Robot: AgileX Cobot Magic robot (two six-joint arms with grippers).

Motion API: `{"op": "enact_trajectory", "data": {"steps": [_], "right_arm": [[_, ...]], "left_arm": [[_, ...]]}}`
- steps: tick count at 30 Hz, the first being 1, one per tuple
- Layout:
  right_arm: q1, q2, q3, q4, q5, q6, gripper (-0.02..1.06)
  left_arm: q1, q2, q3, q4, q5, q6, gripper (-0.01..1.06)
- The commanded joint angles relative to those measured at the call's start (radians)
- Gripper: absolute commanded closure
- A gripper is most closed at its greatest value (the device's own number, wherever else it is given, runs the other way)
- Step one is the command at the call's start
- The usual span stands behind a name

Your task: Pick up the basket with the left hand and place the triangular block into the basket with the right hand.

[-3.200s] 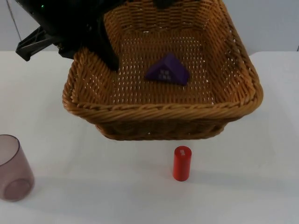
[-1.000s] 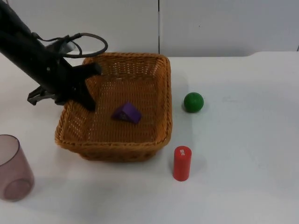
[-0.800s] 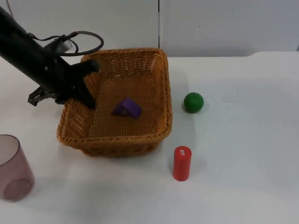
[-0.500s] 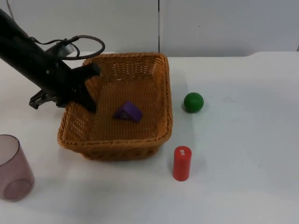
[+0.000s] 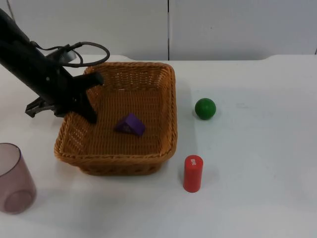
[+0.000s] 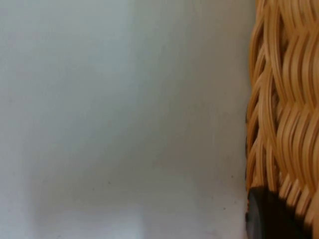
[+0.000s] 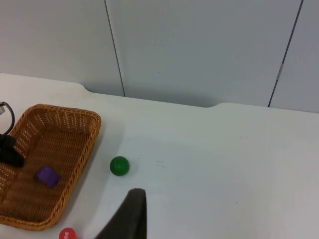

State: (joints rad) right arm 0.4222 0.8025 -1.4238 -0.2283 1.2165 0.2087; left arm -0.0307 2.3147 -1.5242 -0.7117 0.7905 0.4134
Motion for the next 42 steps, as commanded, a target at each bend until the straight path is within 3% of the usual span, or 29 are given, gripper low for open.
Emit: {"op": "enact_trajectory", "data": {"steps": [1,11,14,18,19,20,21,23,24,26,27,38,42], "right_arm": [[-0.006,-0.005,-0.004,-0.006,0.005,0.001,0.00],[-0.006,-0.005,-0.004,-0.004,0.005,0.001,0.00],[-0.006,-0.005,-0.004,-0.004,0.005,0.001,0.00],[-0.006,-0.005,-0.004,-0.004,0.005,-0.008,0.00],[-0.006,-0.005,-0.004,-0.004,0.005,-0.008,0.00],[-0.006,-0.005,-0.004,-0.004,0.005,-0.008,0.00],[-0.006,-0.005,-0.004,-0.004,0.005,-0.010,0.00],[-0.006,-0.005,-0.004,-0.004,0.005,-0.012,0.00],[-0.006,-0.005,-0.004,-0.004,0.005,-0.012,0.00],[-0.006,-0.005,-0.004,-0.002,0.005,-0.015,0.00],[-0.006,-0.005,-0.004,-0.002,0.005,-0.015,0.00],[-0.006,-0.005,-0.004,-0.002,0.005,-0.019,0.00],[-0.006,-0.005,-0.004,-0.002,0.005,-0.019,0.00]], "left_arm": [[0.001,-0.010,-0.007,-0.019,0.010,-0.003,1.05],[0.001,-0.010,-0.007,-0.023,0.038,0.001,1.05],[0.001,-0.010,-0.007,-0.023,0.042,-0.001,1.01],[0.001,-0.012,-0.007,-0.021,0.064,-0.002,0.74],[0.001,-0.012,-0.007,-0.021,0.064,-0.002,0.74],[0.001,-0.012,-0.007,-0.021,0.066,-0.002,0.65],[0.001,-0.014,-0.007,-0.021,0.066,-0.002,0.48],[0.001,-0.025,-0.007,-0.021,0.069,0.000,0.23],[0.001,-0.025,-0.007,-0.021,0.069,0.000,0.23],[0.001,-0.043,-0.007,-0.021,0.055,0.000,0.03],[0.001,-0.056,-0.007,-0.015,0.044,0.000,0.00],[0.001,-0.205,-0.003,0.166,0.048,-0.095,0.00],[-0.008,-0.306,0.077,0.224,0.018,-0.157,0.00]]}}
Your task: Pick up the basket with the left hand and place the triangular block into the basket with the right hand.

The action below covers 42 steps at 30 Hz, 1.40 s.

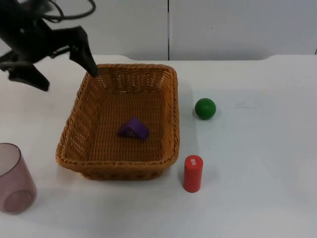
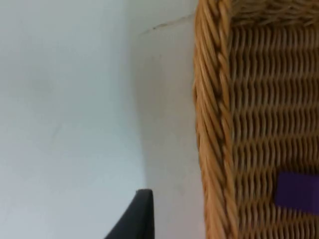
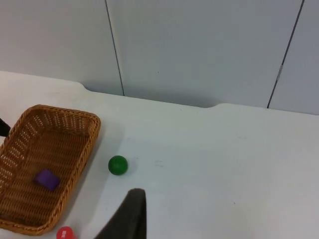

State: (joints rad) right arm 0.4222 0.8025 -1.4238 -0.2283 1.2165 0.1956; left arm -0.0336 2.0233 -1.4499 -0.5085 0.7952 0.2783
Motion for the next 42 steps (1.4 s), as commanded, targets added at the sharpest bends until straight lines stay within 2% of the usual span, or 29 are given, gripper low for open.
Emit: {"op": "enact_trajectory", "data": {"steps": [1,2,3,6,7,9,11,12,15,17,22,26,27,29,31,35,38,39,42], "right_arm": [[-0.006,-0.005,-0.004,-0.002,0.005,-0.006,0.00],[-0.006,-0.005,-0.004,-0.002,0.005,-0.006,0.00],[-0.006,-0.005,-0.004,-0.002,0.005,-0.006,0.00],[-0.006,-0.005,-0.004,-0.002,-0.006,-0.006,0.00],[-0.006,-0.005,-0.004,-0.002,-0.006,-0.006,0.00],[-0.006,-0.005,-0.004,-0.002,-0.011,-0.006,0.00],[-0.006,-0.005,0.004,-0.002,-0.016,-0.003,0.00],[-0.006,-0.005,0.004,-0.002,-0.016,-0.003,0.00],[-0.006,-0.005,0.029,-0.002,-0.032,0.012,0.00],[-0.006,-0.005,0.055,-0.004,-0.046,0.021,0.00],[-0.006,-0.003,0.081,-0.030,-0.067,0.028,0.00],[-0.006,-0.001,0.082,-0.158,-0.090,0.043,0.00],[-0.006,-0.001,0.082,-0.158,-0.090,0.043,0.00],[-0.006,-0.001,0.082,-0.216,-0.130,0.043,0.00],[-0.006,-0.003,0.082,-0.241,-0.176,0.051,0.00],[-0.006,-0.005,0.082,-0.260,-0.165,0.107,0.00],[-0.006,-0.005,0.082,-0.285,-0.135,0.106,0.00],[-0.006,-0.013,0.083,-0.291,-0.131,0.089,0.00],[-0.006,-0.051,0.103,-0.293,-0.175,0.072,0.00]], "left_arm": [[-0.016,-0.087,0.092,0.044,-0.049,-0.033,0.00],[-0.021,-0.141,0.143,0.054,-0.088,-0.033,0.00],[-0.021,-0.141,0.143,0.054,-0.088,-0.033,0.00],[-0.041,-0.318,0.307,0.116,-0.213,-0.059,0.00],[-0.041,-0.318,0.307,0.116,-0.213,-0.059,0.00],[-0.042,-0.478,0.397,0.170,-0.241,-0.077,0.00],[-0.042,-0.613,0.442,0.291,-0.248,-0.156,0.00],[-0.042,-0.613,0.442,0.291,-0.248,-0.156,0.00],[-0.042,-0.766,0.457,0.565,-0.239,-0.378,0.00],[-0.042,-0.838,0.457,0.646,-0.225,-0.439,0.00],[-0.042,-0.928,0.457,0.632,-0.233,-0.444,0.00],[-0.065,-0.997,0.457,0.631,-0.245,-0.444,0.00],[-0.065,-0.997,0.457,0.631,-0.245,-0.444,0.00],[-0.091,-1.000,0.457,0.630,-0.247,-0.444,0.00],[-0.118,-1.006,0.457,0.613,-0.252,-0.444,0.00],[-0.128,-1.047,0.457,0.592,-0.284,-0.467,0.00],[-0.128,-1.073,0.457,0.566,-0.276,-0.478,0.00],[-0.128,-1.098,0.457,0.551,-0.243,-0.476,0.00],[-0.128,-1.141,0.457,0.546,-0.198,-0.423,0.00]]}}
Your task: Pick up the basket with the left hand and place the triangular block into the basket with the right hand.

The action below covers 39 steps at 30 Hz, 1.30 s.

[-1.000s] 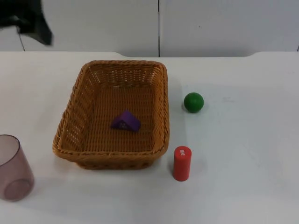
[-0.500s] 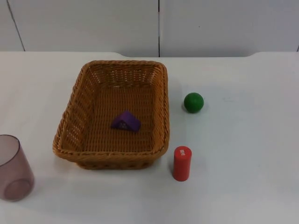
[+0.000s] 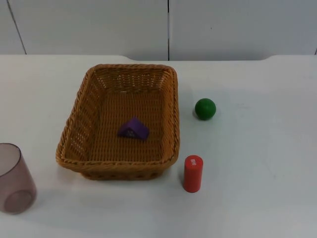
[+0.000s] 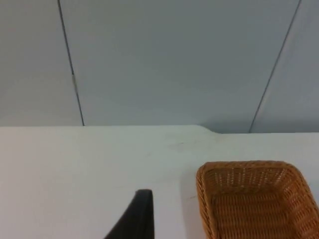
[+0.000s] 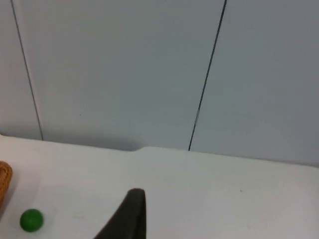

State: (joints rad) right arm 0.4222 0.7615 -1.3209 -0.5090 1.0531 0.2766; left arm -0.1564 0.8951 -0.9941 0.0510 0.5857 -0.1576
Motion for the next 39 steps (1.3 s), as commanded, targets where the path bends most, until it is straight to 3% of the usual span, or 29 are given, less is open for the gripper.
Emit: {"op": "enact_trajectory", "data": {"steps": [1,5,7,11,13,14,18,21,26,30,32,39], "right_arm": [[-0.006,-0.048,0.018,-0.010,-0.034,-0.009,0.00],[-0.006,-0.196,0.079,0.021,-0.056,-0.035,0.00],[-0.011,-0.305,0.124,0.219,-0.050,-0.265,0.00],[-0.104,-0.356,0.166,0.308,-0.062,-0.355,0.00],[-0.219,-0.384,0.165,0.412,-0.132,-0.467,0.00],[-0.255,-0.407,0.165,0.473,-0.174,-0.464,0.00],[-0.333,-0.451,0.165,0.479,-0.158,-0.468,0.00],[-0.339,-0.492,0.165,0.477,-0.154,-0.490,0.00],[-0.360,-0.609,0.165,0.352,-0.116,-0.495,0.00],[-0.359,-0.685,0.165,0.357,-0.066,-0.500,0.00],[-0.359,-0.699,0.165,0.355,-0.058,-0.502,0.00],[-0.330,-0.762,0.165,0.358,0.020,-0.502,0.00]], "left_arm": [[-0.005,-0.034,0.001,-0.013,0.027,0.021,0.00],[-0.005,-0.134,0.006,-0.032,0.040,0.021,0.00],[-0.005,-0.210,-0.001,-0.024,0.087,0.021,0.00],[-0.005,-0.253,-0.007,-0.016,0.160,0.021,0.00],[-0.005,-0.296,-0.007,-0.016,0.169,0.021,0.00],[-0.005,-0.322,-0.009,-0.014,0.173,0.021,0.00],[-0.005,-0.396,-0.009,0.039,0.209,0.021,0.00],[-0.003,-0.463,-0.009,0.070,0.220,0.021,0.00],[0.081,-0.599,-0.020,0.126,0.241,0.037,0.00],[0.170,-0.708,-0.048,0.071,0.246,0.196,0.00],[0.182,-0.728,-0.053,0.068,0.238,0.213,0.00],[0.142,-0.809,-0.058,0.029,0.286,0.289,0.00]]}}
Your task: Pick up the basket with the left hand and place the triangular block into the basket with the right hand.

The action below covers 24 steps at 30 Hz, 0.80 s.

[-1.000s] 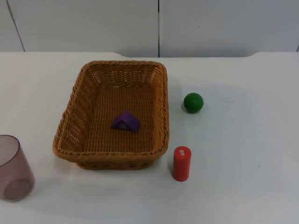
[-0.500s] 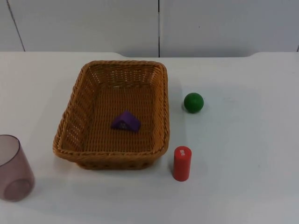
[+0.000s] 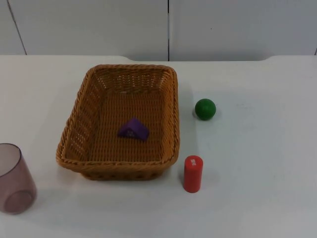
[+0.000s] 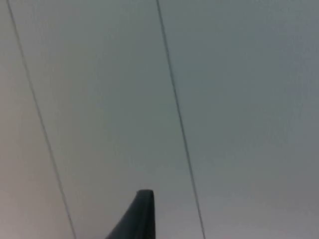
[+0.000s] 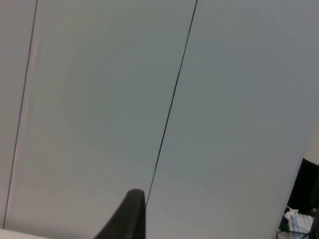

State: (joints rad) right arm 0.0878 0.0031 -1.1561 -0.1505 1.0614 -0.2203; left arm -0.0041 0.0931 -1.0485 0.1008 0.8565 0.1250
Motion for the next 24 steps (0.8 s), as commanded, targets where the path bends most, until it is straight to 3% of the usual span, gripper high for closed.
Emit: {"op": "enact_trajectory", "data": {"steps": [1,7,10,14,24], "right_arm": [[0.004,-0.003,-0.009,0.000,0.055,-0.005,0.00],[0.004,-0.003,-0.015,0.116,0.025,-0.039,0.00],[0.002,-0.003,-0.013,0.117,0.045,-0.042,0.00],[0.004,-0.003,-0.009,0.126,0.069,-0.039,0.00],[0.004,-0.003,-0.009,0.128,0.052,-0.036,0.00]], "left_arm": [[-0.009,-0.027,-0.004,-0.030,0.021,0.018,0.00],[-0.009,-0.093,-0.002,-0.045,0.055,0.051,0.00],[-0.013,-0.093,-0.003,-0.074,0.109,0.074,0.00],[-0.025,-0.093,0.008,-0.145,0.102,0.108,0.00],[-0.042,-0.093,0.038,-0.123,0.101,0.101,0.00]]}}
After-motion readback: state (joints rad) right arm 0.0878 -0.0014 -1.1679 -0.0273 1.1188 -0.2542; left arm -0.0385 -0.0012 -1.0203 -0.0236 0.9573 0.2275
